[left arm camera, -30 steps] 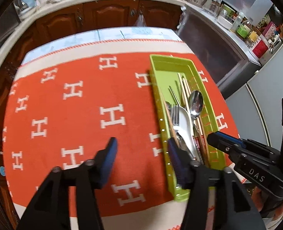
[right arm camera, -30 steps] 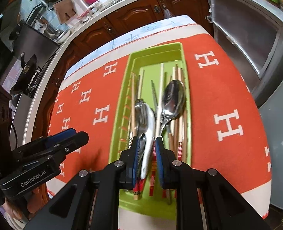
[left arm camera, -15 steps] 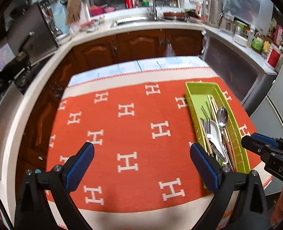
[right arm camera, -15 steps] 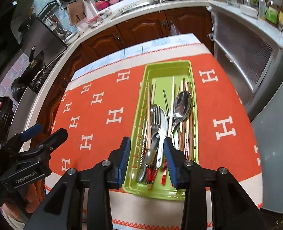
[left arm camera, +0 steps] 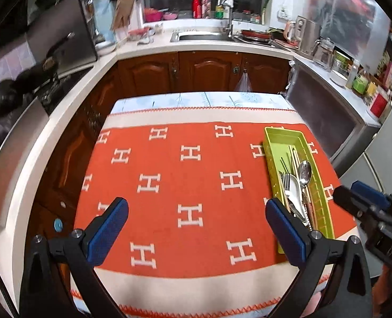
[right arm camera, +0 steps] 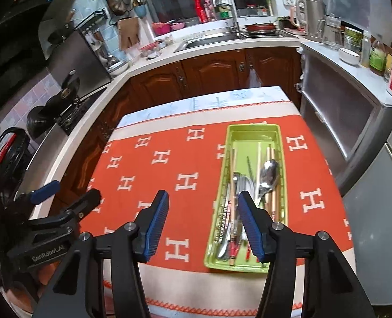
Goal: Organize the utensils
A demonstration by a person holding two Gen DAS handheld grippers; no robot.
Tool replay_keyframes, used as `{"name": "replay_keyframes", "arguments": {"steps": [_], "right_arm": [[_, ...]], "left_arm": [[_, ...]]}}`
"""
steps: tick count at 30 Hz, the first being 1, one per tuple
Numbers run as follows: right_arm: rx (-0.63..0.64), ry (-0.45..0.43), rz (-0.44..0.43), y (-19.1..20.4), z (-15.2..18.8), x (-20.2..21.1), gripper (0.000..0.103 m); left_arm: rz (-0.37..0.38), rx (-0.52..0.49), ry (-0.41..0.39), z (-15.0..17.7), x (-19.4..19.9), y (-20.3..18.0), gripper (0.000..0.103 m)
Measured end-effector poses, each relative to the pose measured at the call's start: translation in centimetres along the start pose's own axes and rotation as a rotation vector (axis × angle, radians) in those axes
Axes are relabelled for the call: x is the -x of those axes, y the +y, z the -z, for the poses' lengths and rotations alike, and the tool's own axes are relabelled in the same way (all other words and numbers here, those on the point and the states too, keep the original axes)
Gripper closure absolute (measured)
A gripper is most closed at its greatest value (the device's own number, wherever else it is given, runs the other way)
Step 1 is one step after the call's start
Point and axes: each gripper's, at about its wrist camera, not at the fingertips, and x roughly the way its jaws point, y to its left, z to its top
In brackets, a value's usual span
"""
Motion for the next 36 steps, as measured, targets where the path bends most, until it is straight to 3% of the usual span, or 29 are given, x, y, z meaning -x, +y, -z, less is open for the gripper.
{"name": "replay_keyframes", "arguments": {"steps": [9, 18, 36], "right_arm": [[0.040, -0.049, 0.007, 3.2, 0.8, 1.7, 0.047], [0.081, -0.103, 0.020, 4.8, 1.1, 3.6, 0.036], [0.044, -0.063, 0.028, 2.9, 1.2, 2.6, 0.035]], "left_arm": [[-0.020, 0.013, -0.032, 1.3, 2.2, 0.2, 0.001], [-0.056, 0.042, -0.057, 1.6, 3.3, 0.5, 0.001], [-0.088, 0.022, -0.040, 1.6, 2.7, -0.4, 0.001]]}}
